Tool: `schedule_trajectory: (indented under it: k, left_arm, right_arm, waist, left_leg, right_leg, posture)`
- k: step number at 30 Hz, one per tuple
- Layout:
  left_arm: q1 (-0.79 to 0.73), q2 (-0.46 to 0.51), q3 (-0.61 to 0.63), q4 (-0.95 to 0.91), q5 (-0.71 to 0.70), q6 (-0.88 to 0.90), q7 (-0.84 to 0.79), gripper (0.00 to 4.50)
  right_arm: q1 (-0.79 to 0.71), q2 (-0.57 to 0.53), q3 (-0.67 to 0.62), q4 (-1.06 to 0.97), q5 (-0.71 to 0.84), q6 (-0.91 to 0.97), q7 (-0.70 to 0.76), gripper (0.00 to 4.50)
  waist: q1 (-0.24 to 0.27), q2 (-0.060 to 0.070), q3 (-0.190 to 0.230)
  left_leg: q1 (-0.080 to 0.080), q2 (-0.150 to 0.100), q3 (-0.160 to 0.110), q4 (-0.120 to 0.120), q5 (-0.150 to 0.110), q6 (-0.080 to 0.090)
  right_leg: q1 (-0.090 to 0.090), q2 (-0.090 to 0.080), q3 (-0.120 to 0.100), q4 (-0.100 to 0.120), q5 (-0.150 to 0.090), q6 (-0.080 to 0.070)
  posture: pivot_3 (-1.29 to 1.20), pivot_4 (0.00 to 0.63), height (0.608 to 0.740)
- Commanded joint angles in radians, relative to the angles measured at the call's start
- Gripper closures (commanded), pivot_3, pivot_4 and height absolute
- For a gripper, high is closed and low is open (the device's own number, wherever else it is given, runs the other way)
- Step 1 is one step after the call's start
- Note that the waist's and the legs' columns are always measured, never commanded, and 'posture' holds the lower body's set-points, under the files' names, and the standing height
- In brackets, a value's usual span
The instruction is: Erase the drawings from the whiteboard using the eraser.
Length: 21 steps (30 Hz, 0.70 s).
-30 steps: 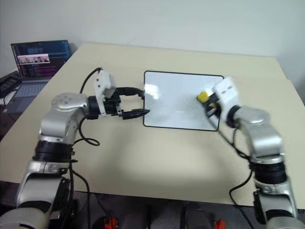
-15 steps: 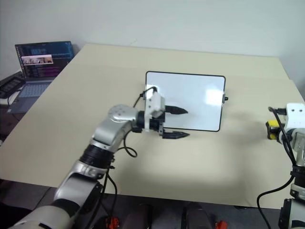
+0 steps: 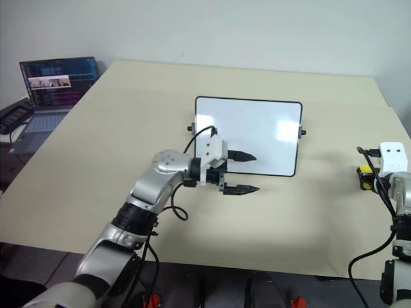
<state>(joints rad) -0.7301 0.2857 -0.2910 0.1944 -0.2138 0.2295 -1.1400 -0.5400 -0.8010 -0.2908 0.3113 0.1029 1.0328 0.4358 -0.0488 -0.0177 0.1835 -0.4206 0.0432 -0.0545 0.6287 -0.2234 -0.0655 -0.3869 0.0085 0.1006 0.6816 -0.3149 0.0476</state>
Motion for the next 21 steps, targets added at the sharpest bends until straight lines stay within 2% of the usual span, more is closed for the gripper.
schedule_trajectory:
  k: [1,14,21]
  left_arm:
    - [-0.004,0.001,0.005,-0.039,-0.005,-0.005,0.004,0.00]
    - [-0.027,0.000,0.006,-0.019,-0.003,-0.006,-0.006,0.00]
    - [-0.027,-0.001,0.007,-0.024,-0.002,-0.002,0.000,0.00]
  right_arm:
    - [-0.020,-0.034,-0.009,-0.013,0.014,-0.015,0.012,3.18]
    - [-0.001,-0.015,-0.045,-0.015,0.080,-0.003,0.039,3.18]
    - [-0.002,-0.037,-0.016,-0.002,0.091,-0.012,0.060,3.18]
  waist:
    - [0.000,0.000,0.000]
    - [0.000,0.000,0.000]
    - [0.000,0.000,0.000]
  left_leg:
    - [0.000,0.000,0.000,0.000,0.000,0.000]
    - [0.000,0.000,0.000,0.001,0.000,0.000]
    - [0.001,0.000,0.000,0.002,0.000,0.000]
  right_leg:
    - [0.000,0.000,0.000,0.000,0.000,0.000]
    - [0.000,0.000,0.000,0.001,0.000,0.000]
    - [0.000,0.000,0.000,0.002,0.000,0.000]
  posture:
    - [0.00,0.150,0.740]
    - [0.00,0.150,0.740]
    - [0.00,0.150,0.740]
